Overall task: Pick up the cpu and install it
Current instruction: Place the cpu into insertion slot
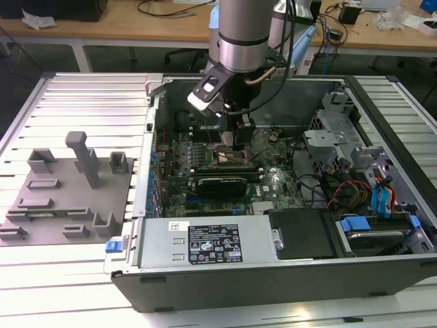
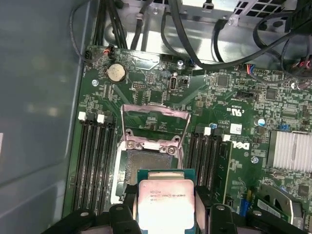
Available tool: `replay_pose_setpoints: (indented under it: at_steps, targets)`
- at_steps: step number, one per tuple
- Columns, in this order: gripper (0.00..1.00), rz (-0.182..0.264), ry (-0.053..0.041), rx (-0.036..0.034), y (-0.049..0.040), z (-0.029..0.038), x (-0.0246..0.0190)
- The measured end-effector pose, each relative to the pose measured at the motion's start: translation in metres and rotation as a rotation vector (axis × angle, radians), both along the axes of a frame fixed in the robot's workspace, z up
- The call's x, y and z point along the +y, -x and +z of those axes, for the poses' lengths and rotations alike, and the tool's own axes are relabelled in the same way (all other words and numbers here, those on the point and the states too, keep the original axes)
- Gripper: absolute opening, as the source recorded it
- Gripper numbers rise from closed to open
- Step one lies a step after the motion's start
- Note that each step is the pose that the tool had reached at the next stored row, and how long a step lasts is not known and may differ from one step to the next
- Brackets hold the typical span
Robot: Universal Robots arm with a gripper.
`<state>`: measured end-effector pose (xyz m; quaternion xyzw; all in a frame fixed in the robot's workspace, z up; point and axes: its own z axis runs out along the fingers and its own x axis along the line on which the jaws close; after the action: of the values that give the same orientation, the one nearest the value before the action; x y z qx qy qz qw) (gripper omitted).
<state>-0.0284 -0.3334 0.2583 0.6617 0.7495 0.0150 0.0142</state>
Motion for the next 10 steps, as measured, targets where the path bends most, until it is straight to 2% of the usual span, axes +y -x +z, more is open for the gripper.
replay_pose_setpoints:
  at_steps: [4, 9, 10]
  targets:
    - [0.55, -0.029, -0.0002, 0.0000, 0.0000, -0.0072, 0.0006]
    - [0.55, -0.105, -0.0010, 0.0000, -0.0001, -0.0140, 0.0008]
    - [0.55, -0.107, -0.0013, 0.0000, 0.0000, -0.0181, 0.0014]
